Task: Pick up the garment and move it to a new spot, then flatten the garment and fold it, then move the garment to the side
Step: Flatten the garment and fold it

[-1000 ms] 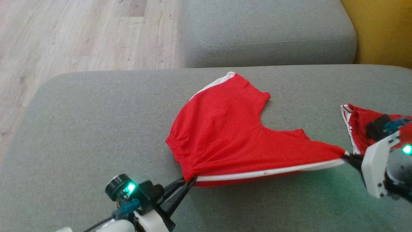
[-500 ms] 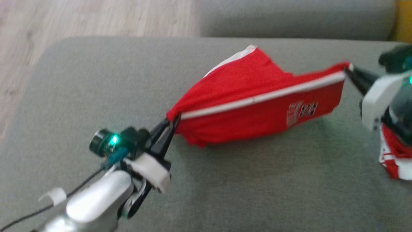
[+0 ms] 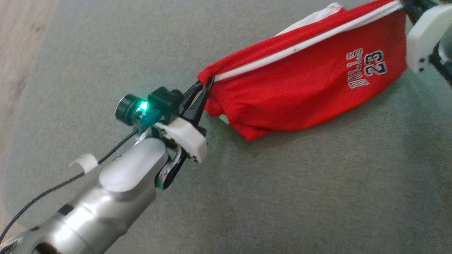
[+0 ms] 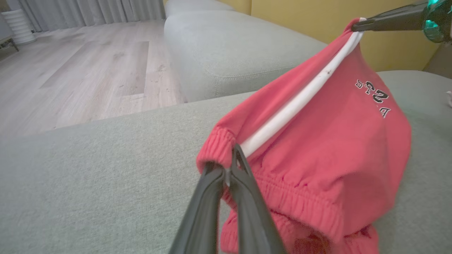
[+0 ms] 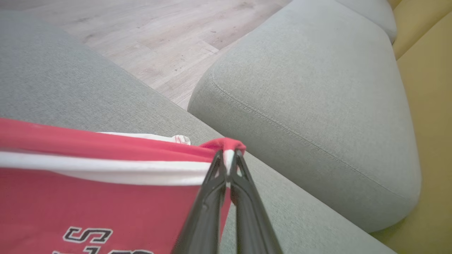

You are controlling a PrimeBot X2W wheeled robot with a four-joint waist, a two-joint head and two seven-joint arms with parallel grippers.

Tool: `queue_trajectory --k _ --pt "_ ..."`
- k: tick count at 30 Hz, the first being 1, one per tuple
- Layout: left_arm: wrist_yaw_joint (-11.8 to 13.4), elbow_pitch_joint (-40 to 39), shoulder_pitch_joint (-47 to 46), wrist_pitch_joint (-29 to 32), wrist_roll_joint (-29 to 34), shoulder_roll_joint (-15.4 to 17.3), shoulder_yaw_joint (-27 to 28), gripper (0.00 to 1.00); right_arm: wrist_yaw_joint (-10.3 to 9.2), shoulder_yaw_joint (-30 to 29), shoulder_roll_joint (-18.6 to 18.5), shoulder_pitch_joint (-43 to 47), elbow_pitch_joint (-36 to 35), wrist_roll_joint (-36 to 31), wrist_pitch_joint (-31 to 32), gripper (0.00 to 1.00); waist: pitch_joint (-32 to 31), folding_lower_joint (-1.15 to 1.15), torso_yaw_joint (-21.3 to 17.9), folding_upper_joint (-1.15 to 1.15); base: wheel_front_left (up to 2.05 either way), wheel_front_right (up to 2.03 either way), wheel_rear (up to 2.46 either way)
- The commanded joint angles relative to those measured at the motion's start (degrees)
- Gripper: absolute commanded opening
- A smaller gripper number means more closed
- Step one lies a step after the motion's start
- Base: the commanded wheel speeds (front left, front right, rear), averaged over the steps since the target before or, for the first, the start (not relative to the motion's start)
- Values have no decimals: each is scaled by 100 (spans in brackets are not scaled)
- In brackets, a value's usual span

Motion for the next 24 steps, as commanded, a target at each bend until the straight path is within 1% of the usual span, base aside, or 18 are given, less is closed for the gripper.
queue_trajectory --k 1,10,16,17,18,21,22,23,24 --pt "-31 36 -268 -67 44 73 241 0 -5 29 -13 -216 17 -81 -85 0 333 -2 308 0 0 0 0" --pt "-291 628 -617 -204 113 -420 121 0 -5 251 102 -903 960 -307 -464 0 731 -2 634 0 0 0 0" --pt "-378 890 -762 -280 146 -585 99 0 -5 376 165 -1108 1343 -304 -670 0 869 -2 699 0 0 0 0" --pt "-395 933 -782 -293 145 -616 100 0 -5 408 179 -1143 1404 -313 -722 45 891 -2 706 0 0 0 0" --pt "-421 1014 -827 -318 151 -667 99 0 -5 404 218 -1217 1533 -306 -861 100 934 -2 715 0 0 0 0" --pt "-438 1100 -859 -342 165 -707 93 0 -5 403 272 -1270 1675 -303 -968 100 952 -2 716 0 0 0 0" --pt "-442 1147 -867 -352 172 -721 88 11 -5 410 300 -1290 1743 -310 -1018 100 949 -2 713 0 0 0 0" --pt "-440 1194 -872 -362 179 -733 86 40 -5 405 325 -1306 1812 -314 -1077 100 941 -2 708 0 0 0 0" --pt "-432 1240 -873 -373 183 -743 89 93 -5 399 348 -1312 1882 -313 -1133 100 926 -2 700 0 0 0 0"
